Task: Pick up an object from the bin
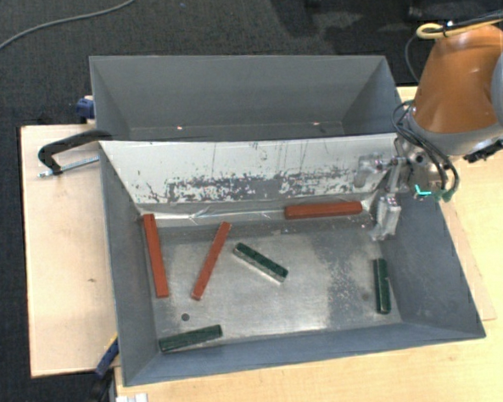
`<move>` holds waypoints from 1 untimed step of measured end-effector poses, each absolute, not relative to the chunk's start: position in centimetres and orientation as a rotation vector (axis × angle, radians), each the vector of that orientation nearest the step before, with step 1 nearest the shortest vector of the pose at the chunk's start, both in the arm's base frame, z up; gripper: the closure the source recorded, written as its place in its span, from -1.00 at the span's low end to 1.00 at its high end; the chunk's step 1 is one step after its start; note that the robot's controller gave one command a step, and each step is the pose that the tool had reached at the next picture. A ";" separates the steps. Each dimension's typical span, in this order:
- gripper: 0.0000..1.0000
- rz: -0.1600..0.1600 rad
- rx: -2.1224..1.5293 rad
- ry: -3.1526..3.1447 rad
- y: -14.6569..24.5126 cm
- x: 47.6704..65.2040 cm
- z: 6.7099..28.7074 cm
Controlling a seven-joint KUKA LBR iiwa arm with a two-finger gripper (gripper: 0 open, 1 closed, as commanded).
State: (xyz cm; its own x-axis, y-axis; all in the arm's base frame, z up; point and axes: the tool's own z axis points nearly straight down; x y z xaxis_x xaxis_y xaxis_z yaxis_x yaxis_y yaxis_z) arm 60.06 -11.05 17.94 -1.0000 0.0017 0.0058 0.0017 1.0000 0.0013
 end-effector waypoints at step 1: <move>-1.00 -0.005 -0.182 -3.129 -10.4 57.3 6.6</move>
Offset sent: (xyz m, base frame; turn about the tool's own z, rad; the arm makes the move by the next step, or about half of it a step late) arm -0.0255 0.0053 -0.1094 0.1143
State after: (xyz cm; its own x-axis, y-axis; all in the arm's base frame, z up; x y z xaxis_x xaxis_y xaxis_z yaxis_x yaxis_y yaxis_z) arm 57.32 -10.37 6.62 -0.9932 0.1161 0.0077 0.1161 0.9932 0.0027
